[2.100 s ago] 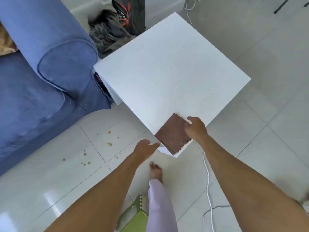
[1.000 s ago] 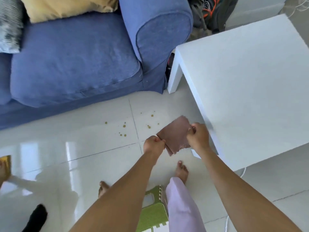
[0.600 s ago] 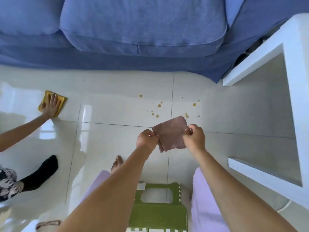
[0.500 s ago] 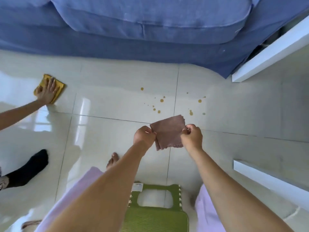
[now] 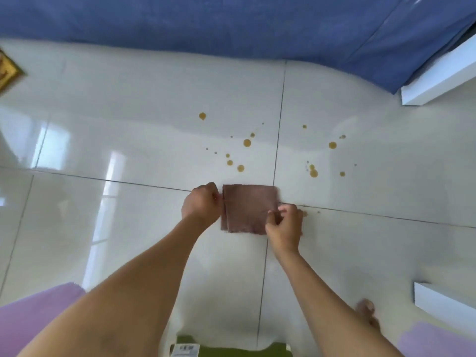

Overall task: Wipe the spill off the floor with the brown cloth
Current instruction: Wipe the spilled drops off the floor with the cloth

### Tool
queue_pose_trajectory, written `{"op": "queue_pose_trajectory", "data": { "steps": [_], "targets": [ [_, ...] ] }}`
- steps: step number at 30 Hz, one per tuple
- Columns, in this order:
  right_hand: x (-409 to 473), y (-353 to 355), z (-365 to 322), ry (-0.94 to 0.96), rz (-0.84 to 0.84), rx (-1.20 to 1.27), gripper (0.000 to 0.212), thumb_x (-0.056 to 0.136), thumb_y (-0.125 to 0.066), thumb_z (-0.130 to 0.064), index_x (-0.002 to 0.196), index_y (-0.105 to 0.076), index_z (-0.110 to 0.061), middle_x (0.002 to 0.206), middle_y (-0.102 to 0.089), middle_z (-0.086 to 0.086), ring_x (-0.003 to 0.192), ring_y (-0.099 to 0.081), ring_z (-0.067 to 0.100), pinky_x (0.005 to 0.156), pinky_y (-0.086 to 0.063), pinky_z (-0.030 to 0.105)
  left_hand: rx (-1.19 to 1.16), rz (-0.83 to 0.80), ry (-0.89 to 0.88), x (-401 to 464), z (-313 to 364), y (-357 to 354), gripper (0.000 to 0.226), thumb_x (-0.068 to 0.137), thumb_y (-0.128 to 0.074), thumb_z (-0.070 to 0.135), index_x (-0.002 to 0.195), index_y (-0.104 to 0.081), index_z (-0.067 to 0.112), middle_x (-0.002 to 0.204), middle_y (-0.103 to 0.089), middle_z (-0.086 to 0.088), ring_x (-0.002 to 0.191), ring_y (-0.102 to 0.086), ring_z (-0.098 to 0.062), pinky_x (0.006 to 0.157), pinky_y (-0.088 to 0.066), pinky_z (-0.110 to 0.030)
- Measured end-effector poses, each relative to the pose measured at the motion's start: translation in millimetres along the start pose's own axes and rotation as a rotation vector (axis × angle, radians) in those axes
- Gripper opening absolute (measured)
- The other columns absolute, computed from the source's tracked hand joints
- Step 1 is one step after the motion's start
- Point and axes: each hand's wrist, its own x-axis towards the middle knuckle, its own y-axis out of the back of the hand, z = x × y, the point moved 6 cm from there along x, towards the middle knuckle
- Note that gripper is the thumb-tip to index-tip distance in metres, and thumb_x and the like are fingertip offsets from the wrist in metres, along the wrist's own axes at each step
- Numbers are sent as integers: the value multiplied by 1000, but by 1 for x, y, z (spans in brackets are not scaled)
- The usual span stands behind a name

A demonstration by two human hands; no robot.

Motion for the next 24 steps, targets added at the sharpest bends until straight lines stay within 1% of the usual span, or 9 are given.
{"op": "queue_pose_trajectory", "data": {
  "steps": [3,6,8,10,11,13,20,22,24],
  "targets": [
    [-6,-15,-9,436,210,-267,32,81,-63,-28,102,-57,-5,109,-55,20,100,-53,36,83,-53,41,73,261,-119,27,-10,14,31,97,-41,27,99,-60,2,97,-65,-16,87,-61,-37,61,-40,-34],
    [-12,-51,-28,786,81,-396,36,89,-50,-35,117,-54,-13,127,-55,17,118,-47,29,96,-48,39,88,454,-164,52,-24,28,31,96,-42,24,113,-58,2,110,-63,-19,97,-61,-40,67,-47,-42],
    [-7,-74,-30,878,-37,-506,45,93,-44,-39,131,-51,-16,141,-51,15,133,-37,26,110,-33,37,64,485,-155,68,-33,29,40,96,-43,23,129,-52,1,135,-54,-20,119,-55,-39,90,-48,-45],
    [-3,-88,-27,899,-92,-630,51,98,-31,-42,141,-44,-18,150,-43,9,141,-30,22,115,-22,39,78,451,-110,83,-42,27,55,98,-37,30,146,-35,4,157,-29,-17,145,-30,-32,117,-24,-41],
    [-1,-92,-24,888,-104,-670,52,100,-24,-42,143,-41,-19,152,-40,7,142,-28,20,116,-20,39,96,421,-75,90,-49,25,60,99,-32,35,151,-24,7,162,-18,-12,150,-16,-26,122,-10,-39],
    [3,-94,-22,863,-111,-709,55,101,-15,-42,146,-36,-20,155,-36,4,143,-26,18,118,-16,38,118,389,-37,99,-62,21,66,98,-24,44,155,-11,14,165,-6,-5,152,-1,-19,123,3,-39],
    [60,-93,-61,829,-42,-736,57,97,-26,-39,148,-30,-16,156,-33,5,145,-23,18,118,-5,36,127,389,-57,104,-71,20,68,96,-21,49,155,-8,19,165,-4,-2,152,1,-18,123,2,-42],
    [93,-90,-86,796,-6,-744,59,95,-23,-40,149,-31,-15,157,-32,7,146,-27,22,117,-5,37,123,391,-58,104,-71,19,67,96,-21,48,155,-8,19,165,-4,-3,152,0,-18,123,1,-42],
    [126,-87,-114,748,4,-743,64,94,-15,-43,151,-24,-17,160,-23,6,148,-21,23,118,-3,38,118,396,-61,104,-70,19,67,95,-21,47,155,-8,19,165,-4,-3,152,0,-18,123,1,-42]
  ]
}}
